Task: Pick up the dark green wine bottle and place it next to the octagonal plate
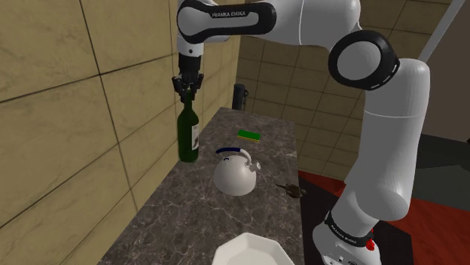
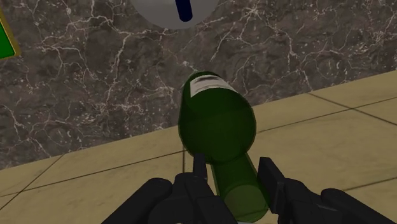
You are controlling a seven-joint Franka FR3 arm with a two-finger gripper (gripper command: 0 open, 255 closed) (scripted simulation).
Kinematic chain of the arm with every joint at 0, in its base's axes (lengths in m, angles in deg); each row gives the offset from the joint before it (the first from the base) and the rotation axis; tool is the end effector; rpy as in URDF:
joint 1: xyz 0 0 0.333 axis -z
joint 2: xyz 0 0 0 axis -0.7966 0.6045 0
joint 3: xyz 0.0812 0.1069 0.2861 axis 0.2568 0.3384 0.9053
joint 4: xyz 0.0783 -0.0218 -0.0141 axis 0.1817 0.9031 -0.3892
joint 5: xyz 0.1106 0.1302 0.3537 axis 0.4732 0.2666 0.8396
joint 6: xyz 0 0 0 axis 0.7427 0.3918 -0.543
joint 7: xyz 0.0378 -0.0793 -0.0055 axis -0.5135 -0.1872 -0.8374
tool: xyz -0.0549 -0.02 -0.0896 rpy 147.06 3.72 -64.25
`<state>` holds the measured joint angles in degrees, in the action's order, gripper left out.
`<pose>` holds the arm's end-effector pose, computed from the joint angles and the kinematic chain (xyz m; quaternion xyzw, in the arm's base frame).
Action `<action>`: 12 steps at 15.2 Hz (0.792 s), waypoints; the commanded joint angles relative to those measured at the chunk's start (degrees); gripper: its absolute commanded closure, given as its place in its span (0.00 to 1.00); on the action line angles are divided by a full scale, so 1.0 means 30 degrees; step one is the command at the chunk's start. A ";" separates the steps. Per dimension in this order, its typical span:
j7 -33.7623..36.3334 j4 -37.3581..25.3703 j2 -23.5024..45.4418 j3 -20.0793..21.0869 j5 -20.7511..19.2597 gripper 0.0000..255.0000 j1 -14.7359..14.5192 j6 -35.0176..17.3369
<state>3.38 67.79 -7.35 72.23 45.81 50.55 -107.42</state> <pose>0.6553 0.0847 0.5276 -0.9986 -0.0407 -0.0261 0.0203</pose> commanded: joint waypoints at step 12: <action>0.2154 0.4561 -0.5887 0.0966 0.0467 1.00 -0.1130 0.1222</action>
<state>9.36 80.14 -23.34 74.90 47.02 47.39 -104.04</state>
